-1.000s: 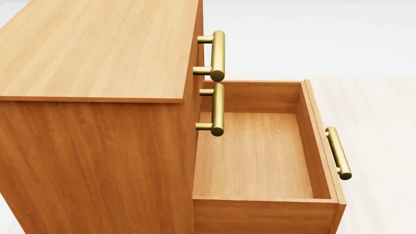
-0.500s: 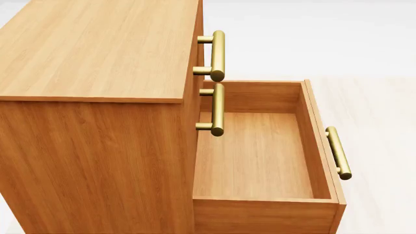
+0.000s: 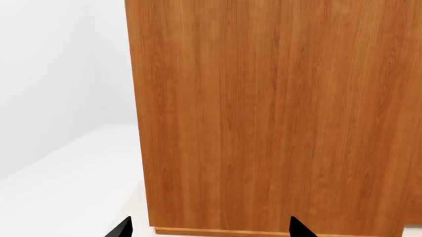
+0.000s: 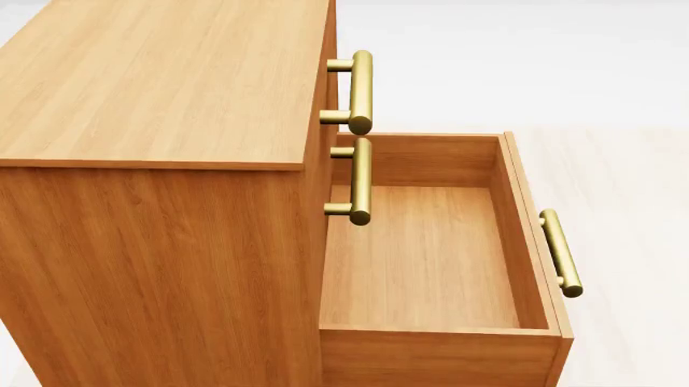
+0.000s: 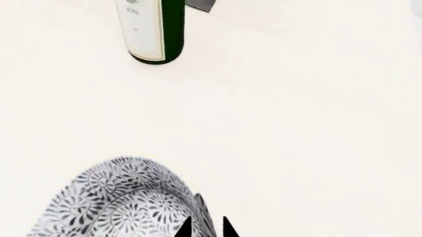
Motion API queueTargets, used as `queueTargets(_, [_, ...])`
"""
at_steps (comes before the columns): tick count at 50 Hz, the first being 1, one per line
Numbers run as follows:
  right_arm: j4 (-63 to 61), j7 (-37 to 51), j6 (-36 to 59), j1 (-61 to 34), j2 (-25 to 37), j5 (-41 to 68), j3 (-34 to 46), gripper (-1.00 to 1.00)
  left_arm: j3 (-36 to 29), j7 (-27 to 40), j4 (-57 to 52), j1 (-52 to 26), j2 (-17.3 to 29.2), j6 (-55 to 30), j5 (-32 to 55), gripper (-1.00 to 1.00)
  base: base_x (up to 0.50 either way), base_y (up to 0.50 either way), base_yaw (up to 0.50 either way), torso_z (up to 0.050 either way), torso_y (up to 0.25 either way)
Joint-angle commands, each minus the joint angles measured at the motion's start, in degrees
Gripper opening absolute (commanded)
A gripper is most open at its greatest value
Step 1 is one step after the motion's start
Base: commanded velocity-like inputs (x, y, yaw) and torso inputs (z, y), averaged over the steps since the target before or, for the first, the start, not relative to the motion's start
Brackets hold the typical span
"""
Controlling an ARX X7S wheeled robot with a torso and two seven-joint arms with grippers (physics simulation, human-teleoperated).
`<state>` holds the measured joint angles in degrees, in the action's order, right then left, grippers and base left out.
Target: Put the bowl in the bottom drawer of the cabinet and close it.
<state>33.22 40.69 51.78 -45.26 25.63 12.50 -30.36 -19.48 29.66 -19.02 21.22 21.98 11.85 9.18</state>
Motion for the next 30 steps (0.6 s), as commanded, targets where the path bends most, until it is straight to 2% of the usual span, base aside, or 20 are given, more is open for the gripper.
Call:
queueTargets(1, [-10.9, -4.5, -2.2, 3.7, -1.3, 1.1, 2.8, -1.0, -0.1, 0.2, -0.2, 0.0, 0.2, -0.2, 0.0, 1.0, 0.0, 0.0, 0.0, 0.0, 0.0])
queueTargets(15, [-22.2, -10.1, -4.6, 5.7, -1.0, 2.1, 7.8, -1.0, -0.3, 0.3, 0.0, -0.1, 0.3, 0.1, 0.1, 1.0, 0.0, 0.0, 0.0, 0.0, 0.0])
queueTargets(30, [-25.1, -12.0, -3.7, -2.5, 0.4, 0.8, 15.5, -1.0, -0.5, 0.3, 0.4, -0.1, 0.5, 0.8, 0.3, 1.0, 0.0, 0.0, 0.0, 0.0, 0.0])
